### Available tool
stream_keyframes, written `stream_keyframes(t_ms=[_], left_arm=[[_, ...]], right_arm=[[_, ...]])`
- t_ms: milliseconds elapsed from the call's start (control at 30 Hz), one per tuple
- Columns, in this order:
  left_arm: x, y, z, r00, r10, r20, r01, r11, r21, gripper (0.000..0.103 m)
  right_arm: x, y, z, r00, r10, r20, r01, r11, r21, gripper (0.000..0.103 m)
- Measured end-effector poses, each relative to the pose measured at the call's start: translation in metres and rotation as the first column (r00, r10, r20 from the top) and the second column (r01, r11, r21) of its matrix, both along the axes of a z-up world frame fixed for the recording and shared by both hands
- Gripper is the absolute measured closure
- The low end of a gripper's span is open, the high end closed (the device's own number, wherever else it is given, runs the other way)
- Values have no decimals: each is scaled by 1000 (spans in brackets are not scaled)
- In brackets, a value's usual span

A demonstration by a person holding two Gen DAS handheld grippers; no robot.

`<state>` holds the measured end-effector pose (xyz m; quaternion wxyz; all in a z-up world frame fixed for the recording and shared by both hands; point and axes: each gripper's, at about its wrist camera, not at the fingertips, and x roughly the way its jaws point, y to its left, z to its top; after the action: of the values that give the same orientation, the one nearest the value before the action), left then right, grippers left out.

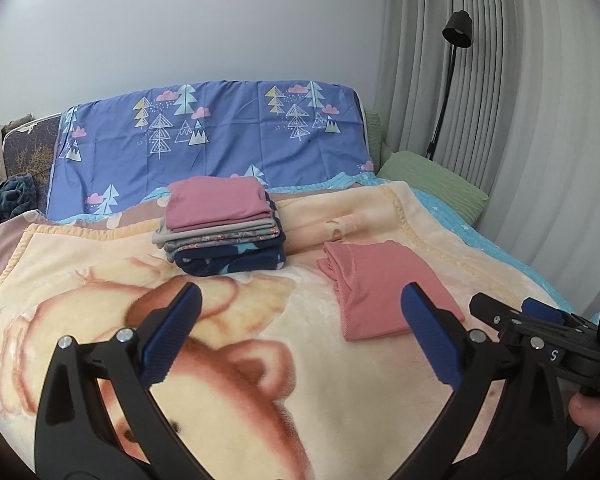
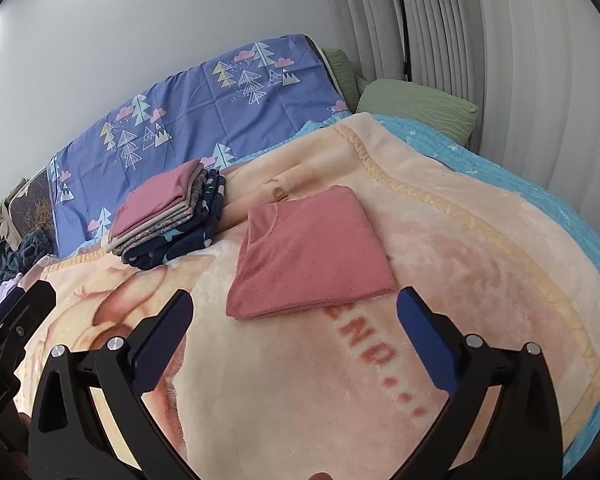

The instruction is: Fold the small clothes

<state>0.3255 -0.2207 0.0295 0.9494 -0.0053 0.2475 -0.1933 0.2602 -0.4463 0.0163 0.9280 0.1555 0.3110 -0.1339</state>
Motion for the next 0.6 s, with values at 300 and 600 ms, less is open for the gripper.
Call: stream_keyframes(t_ms=[300,600], left_arm=[[3,-1,-2,1000,-1,-16,1,1000,7,2],[7,-3,-8,1000,3,-30,-2,1000,31,2]], right_arm=[[-2,-2,-1,1000,-15,1,15,1000,0,1],[-2,-3,-1,1000,-18,0,18,1000,-1,1]])
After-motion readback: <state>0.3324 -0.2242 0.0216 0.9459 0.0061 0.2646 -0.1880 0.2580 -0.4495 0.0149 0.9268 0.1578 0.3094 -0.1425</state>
